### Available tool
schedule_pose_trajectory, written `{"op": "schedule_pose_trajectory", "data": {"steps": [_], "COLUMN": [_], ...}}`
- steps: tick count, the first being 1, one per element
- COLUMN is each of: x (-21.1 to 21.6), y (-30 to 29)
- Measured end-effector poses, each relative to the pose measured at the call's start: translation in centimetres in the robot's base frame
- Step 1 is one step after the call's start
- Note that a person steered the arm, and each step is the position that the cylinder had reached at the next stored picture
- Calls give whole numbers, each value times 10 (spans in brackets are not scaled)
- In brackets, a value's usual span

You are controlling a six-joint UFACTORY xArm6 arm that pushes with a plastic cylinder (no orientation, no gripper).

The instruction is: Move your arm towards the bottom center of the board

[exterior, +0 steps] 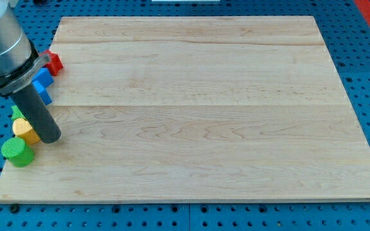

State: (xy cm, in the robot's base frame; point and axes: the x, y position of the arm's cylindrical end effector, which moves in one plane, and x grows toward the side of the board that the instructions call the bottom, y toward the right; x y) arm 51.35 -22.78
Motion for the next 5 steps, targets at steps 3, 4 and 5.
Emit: {"op": "schedule_pose_trajectory", "data": {"steps": [3, 4, 5], "x": [1, 16, 32], "y": [13, 44, 112]}}
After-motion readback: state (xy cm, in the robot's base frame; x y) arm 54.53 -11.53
